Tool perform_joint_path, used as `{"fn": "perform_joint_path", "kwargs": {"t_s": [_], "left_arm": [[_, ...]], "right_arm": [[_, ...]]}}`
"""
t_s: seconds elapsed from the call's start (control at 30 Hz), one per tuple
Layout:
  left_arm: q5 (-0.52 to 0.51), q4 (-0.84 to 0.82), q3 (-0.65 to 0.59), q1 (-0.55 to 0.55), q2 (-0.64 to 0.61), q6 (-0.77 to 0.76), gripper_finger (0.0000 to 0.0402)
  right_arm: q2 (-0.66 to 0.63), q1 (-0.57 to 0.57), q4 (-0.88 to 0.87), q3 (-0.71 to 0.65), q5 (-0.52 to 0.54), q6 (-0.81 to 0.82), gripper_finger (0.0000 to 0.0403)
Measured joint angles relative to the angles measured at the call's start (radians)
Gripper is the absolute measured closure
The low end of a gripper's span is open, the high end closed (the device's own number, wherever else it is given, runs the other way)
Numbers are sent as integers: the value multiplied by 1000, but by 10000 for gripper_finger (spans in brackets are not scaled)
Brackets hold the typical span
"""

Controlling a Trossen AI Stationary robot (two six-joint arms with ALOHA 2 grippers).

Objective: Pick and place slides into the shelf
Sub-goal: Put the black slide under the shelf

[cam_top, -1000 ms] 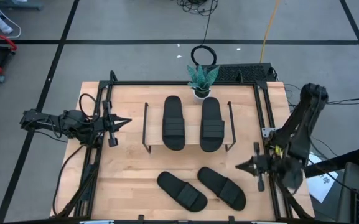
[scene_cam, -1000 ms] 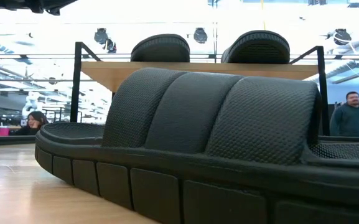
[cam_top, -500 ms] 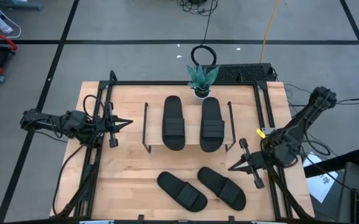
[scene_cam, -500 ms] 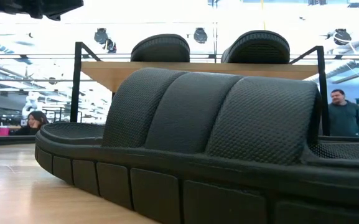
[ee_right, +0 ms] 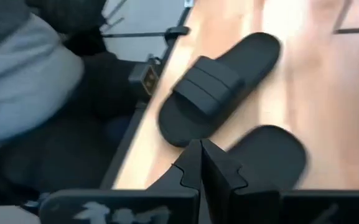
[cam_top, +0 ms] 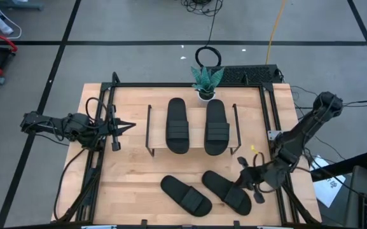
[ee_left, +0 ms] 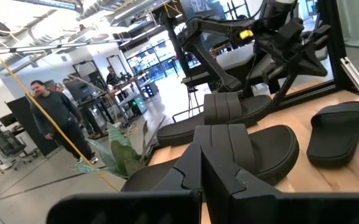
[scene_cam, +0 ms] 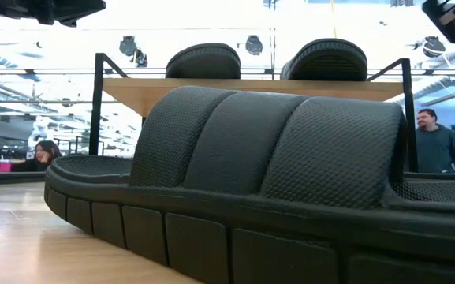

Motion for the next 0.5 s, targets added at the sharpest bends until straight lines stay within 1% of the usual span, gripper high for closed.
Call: {"fn": "perform_joint_path", "kwargs": {"t_s": [0.13,0.23,0.3,0.43,0.5], "left_arm": [[0,0,0,0,0,-14,398],[0,-1,0,0,1,-28,395],[0,-3,0,0,1,-31,398],[0,-8,0,0,1,-31,398],[0,-8,0,0,1,-31,395]], "right_arm": [[41,-81,56,0,-151,57,387],[78,-141,49,11,-265,88,364],[97,-174,44,22,-329,82,342],[125,-199,28,67,-413,27,299],[143,-192,-2,93,-423,-7,285]]}}
